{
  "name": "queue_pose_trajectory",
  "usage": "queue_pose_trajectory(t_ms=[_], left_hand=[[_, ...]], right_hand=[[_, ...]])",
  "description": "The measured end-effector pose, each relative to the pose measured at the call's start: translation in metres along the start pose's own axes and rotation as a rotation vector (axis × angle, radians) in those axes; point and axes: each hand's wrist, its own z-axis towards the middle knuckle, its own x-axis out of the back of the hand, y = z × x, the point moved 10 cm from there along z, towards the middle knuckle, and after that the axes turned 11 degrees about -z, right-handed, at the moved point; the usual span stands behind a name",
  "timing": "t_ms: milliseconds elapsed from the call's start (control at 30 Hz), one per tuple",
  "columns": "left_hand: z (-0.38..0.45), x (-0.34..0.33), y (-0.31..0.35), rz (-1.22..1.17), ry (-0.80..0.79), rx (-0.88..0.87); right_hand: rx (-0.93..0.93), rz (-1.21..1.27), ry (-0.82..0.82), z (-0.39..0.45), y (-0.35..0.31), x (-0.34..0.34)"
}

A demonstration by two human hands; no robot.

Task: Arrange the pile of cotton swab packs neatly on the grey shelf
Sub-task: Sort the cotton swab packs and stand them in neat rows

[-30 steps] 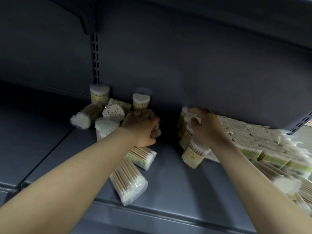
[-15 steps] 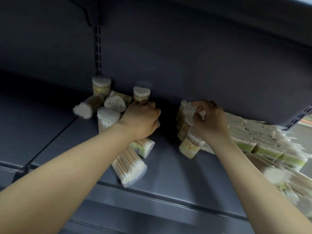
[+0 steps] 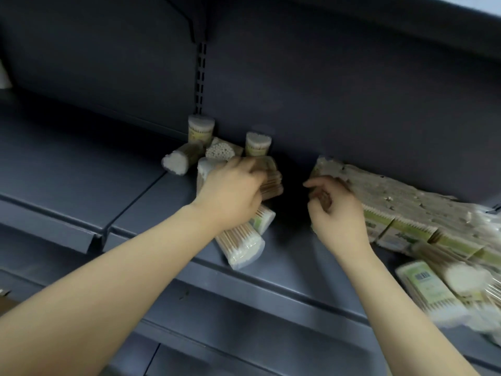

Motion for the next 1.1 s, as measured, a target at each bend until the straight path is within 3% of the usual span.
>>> queue_pose_trajectory(t_ms=[133, 500, 767, 1100], left_hand=[[-0.018, 0.014, -0.005, 0.079, 0.035, -0.016], [-0.059, 0.023, -0.018, 0.124, 0.080, -0.009], [-0.078, 0.026, -0.028, 0.113, 0.082, 0.003], [-0.075, 0.017, -0.009, 0.032, 0.093, -0.011]], right_hand=[[0.008, 0.027, -0.131, -0.018, -0.012, -0.023], [-0.013, 0.149, -0.251, -0.055, -0.042, -0.049], [-0.062, 0.047, -0.362, -0.076, -0.048, -0.062], [-0.166, 0.057, -0.369, -0.071, -0.027, -0.039]])
